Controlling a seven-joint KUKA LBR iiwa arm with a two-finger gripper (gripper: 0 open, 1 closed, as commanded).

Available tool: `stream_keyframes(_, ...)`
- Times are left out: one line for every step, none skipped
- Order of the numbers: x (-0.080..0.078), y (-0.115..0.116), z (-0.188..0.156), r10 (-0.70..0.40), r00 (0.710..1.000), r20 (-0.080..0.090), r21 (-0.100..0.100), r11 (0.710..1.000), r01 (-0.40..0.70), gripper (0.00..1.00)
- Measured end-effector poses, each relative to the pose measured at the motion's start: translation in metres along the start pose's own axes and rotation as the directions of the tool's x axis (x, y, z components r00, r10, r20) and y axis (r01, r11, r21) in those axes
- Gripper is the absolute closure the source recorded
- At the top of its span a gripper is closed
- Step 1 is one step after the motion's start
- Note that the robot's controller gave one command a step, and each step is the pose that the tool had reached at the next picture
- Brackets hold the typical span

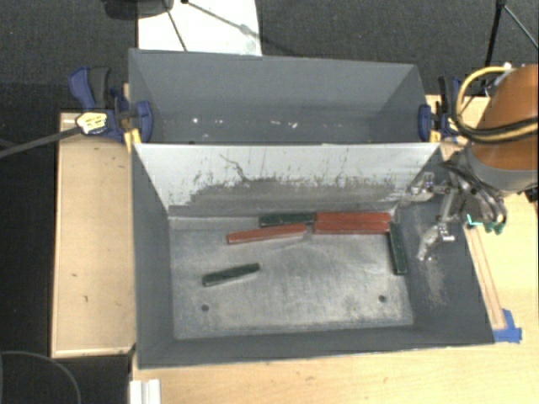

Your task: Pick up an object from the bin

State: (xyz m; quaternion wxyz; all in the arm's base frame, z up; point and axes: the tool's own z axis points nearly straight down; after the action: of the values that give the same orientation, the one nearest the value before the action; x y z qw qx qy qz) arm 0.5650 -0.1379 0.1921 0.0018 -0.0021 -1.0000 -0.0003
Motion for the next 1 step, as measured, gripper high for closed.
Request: stream_keyframes(-0.0018,0.0004,-0.0037,-0.003,1.000,0.007,0.001,1.000,0.003,0.00)
